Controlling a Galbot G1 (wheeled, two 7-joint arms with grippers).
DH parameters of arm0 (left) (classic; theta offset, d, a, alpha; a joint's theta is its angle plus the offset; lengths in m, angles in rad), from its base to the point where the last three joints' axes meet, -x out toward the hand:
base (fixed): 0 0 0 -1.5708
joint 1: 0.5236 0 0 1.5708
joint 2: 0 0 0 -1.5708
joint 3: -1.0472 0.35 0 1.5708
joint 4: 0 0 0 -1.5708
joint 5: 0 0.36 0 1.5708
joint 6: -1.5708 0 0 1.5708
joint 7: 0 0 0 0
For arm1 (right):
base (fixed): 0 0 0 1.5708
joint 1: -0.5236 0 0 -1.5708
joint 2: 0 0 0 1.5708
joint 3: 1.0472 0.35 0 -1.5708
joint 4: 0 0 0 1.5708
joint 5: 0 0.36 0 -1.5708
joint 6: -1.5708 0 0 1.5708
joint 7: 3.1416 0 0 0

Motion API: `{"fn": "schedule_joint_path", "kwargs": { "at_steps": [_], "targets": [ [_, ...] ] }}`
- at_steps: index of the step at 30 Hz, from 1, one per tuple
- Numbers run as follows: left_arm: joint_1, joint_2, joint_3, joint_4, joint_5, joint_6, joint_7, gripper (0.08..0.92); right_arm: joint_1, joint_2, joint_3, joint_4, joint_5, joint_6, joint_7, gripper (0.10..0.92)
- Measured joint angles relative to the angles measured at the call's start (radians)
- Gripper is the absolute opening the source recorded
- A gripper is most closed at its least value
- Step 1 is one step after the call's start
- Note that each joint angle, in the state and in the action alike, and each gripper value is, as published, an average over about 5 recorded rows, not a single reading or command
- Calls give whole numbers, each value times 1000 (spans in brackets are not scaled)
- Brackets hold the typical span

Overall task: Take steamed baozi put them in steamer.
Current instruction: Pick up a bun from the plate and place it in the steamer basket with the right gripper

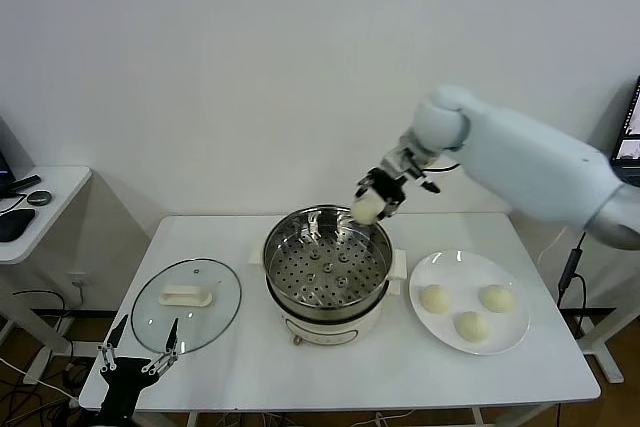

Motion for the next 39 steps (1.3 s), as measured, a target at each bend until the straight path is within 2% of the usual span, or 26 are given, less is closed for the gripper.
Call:
{"fn": "schedule_joint_path", "kwargs": {
  "at_steps": [15,26,29,36,39],
  "targets": [
    [-14,-7,-17,0,0,0,-1,823,-75,182,-15,-181,-309,323,92,564],
    [-16,-3,-21,4,0,-1,-1,823,-128,257,21,-289,-444,436,134,572],
    [-16,-3,-22,4,0,-2,-1,823,-135,266,26,-305,-456,451,144,611],
    [-14,-5,-26,4,1,-3,-1,823,-126,260,26,-300,-445,463,152,792],
    [-15,-4,-30,3,1,-4,-1,823,-102,241,15,-270,-406,449,142,818]
  ]
}}
